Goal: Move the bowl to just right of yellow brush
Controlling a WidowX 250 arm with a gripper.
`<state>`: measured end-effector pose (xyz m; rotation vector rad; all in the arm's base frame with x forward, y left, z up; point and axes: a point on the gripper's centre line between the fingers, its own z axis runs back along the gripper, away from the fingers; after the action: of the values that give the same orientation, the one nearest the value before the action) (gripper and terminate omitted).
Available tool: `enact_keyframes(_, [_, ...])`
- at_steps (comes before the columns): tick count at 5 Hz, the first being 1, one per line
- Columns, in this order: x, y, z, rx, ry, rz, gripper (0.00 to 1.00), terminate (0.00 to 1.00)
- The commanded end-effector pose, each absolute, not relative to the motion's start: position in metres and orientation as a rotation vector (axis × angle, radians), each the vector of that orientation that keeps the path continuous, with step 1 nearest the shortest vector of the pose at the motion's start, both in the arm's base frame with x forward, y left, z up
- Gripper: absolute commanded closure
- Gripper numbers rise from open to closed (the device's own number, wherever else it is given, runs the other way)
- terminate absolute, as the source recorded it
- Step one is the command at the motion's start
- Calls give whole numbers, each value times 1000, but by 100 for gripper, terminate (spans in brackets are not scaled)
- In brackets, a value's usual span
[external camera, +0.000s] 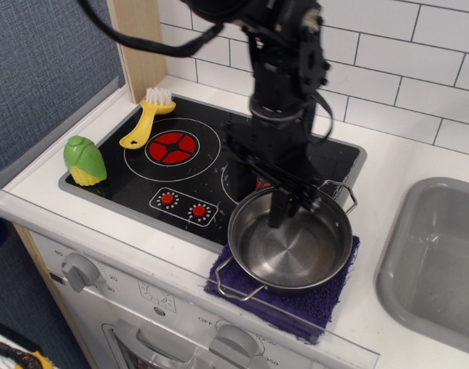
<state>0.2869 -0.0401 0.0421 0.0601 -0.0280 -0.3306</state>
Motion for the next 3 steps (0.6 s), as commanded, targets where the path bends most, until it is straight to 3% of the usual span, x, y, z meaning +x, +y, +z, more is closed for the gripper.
enact_keyframes(1, [291,-53,47,79,-27,-396,100,0])
enact_keyframes(2, [290,-56,51,71,-30,-419,100,0])
enact_keyframes(3, [290,-56,77,74,-57,-435,100,0])
